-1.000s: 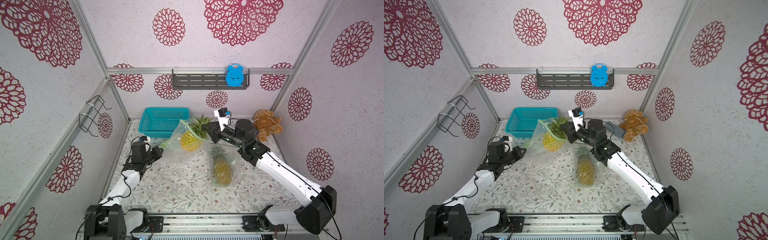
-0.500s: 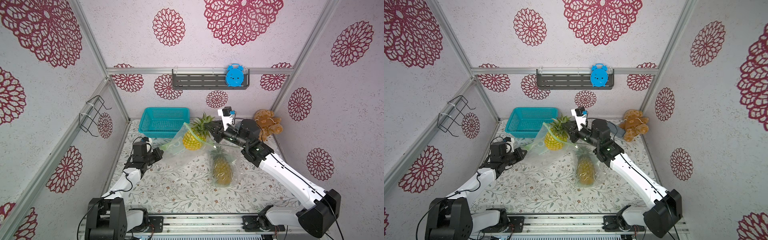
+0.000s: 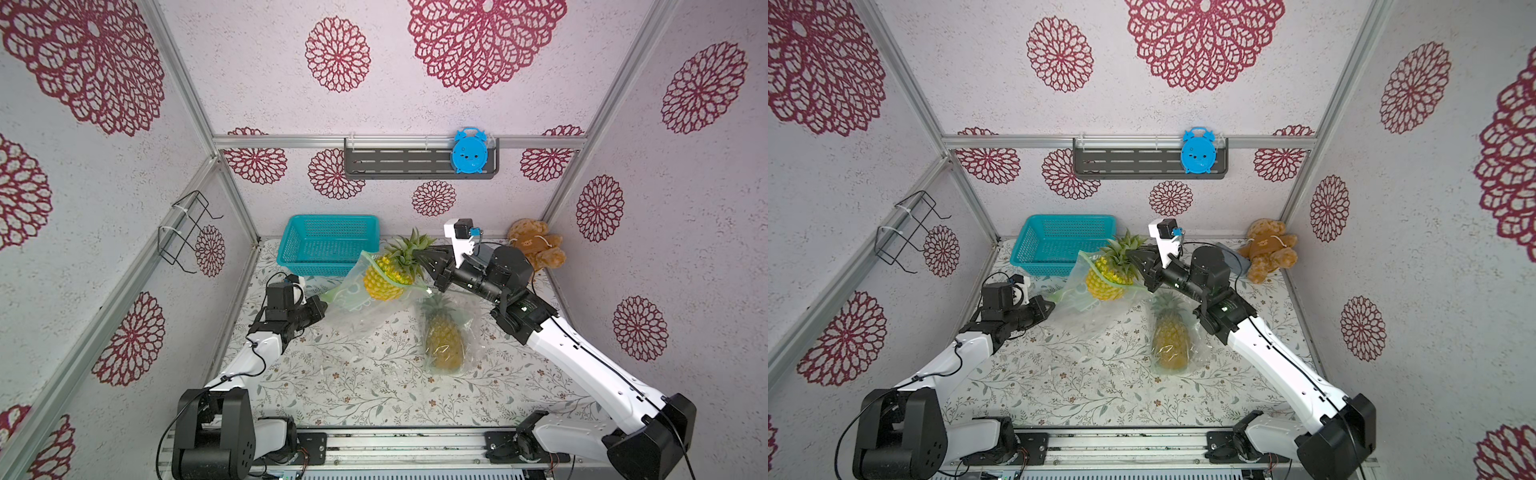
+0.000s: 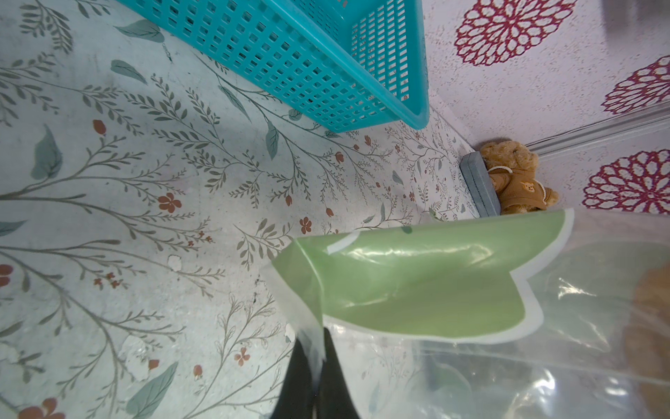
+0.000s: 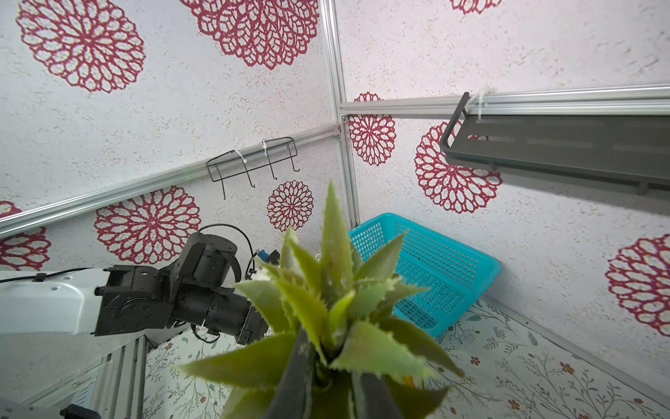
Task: Open the zip-top bag and take out the pineapple
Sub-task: Pick up the pineapple from the zipper food storage bag.
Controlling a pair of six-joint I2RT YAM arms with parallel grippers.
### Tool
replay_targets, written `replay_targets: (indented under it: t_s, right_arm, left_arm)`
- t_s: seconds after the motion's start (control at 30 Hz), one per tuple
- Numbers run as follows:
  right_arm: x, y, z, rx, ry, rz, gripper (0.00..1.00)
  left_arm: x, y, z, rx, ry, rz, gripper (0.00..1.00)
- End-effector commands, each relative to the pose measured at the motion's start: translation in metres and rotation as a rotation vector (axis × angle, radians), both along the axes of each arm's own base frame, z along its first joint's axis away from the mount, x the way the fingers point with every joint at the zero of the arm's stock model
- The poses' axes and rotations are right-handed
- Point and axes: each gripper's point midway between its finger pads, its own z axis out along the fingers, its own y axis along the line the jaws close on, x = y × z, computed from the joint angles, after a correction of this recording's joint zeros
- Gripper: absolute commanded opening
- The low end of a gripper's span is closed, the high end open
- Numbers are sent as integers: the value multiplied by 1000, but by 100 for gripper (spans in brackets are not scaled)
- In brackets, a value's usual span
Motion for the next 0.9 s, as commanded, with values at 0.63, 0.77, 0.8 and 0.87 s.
replay_targets:
  t_s: [0.63, 0.77, 0.8, 0.87]
  right_arm:
    - [-1, -54, 90, 228, -186, -223, 0]
    - [-9, -44, 95, 225, -212, -145, 0]
    - [-10, -43, 95, 225, -218, -130, 0]
    - [-16, -40, 98, 229, -233, -98, 0]
  left_arm:
    - [1, 13, 10, 19, -52, 32, 0]
    - [1, 18, 5, 42, -23, 50, 0]
    - [1, 19, 3, 45, -15, 50, 0]
    - [2, 19, -1, 43, 0, 51, 0]
